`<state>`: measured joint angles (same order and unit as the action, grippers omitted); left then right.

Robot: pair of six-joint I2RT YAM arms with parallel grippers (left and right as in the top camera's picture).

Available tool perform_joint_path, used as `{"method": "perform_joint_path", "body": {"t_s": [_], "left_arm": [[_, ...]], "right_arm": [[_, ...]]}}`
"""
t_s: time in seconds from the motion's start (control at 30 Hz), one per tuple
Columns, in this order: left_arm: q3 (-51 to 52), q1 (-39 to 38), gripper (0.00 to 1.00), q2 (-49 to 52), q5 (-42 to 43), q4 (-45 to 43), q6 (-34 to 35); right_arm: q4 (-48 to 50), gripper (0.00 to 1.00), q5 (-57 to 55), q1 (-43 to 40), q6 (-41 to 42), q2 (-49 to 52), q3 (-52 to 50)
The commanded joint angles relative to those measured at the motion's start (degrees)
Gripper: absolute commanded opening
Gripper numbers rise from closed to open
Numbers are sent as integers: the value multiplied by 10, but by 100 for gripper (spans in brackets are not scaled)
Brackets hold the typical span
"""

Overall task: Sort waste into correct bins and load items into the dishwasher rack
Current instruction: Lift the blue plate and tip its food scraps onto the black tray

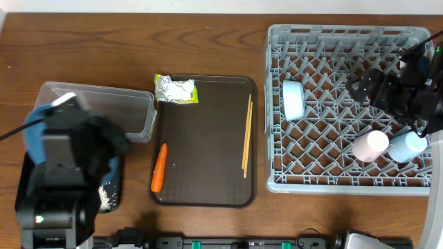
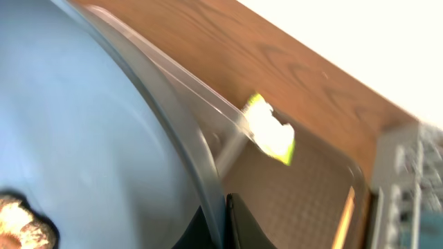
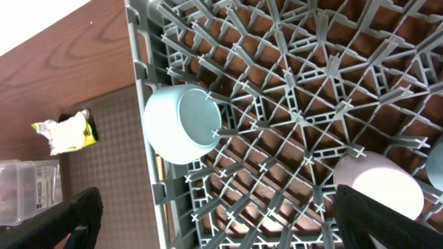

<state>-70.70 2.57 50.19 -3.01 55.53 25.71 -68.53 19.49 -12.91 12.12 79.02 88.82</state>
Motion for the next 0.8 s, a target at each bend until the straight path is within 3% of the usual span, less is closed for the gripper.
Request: {"method": "perform_joint_path", "body": {"t_s": [0.0,0.3,0.77], "left_arm": [[12,84,6,5,82,-27,-56],[75,307,6,67,371,-120,-107],[101,522,6,138,674,-143,-212]], "right_arm": [[-1,99,0,5,-6,-3,0],[-6,99,0,5,-6,-3,0],[-7,99,0,5,-6,-3,0]]}}
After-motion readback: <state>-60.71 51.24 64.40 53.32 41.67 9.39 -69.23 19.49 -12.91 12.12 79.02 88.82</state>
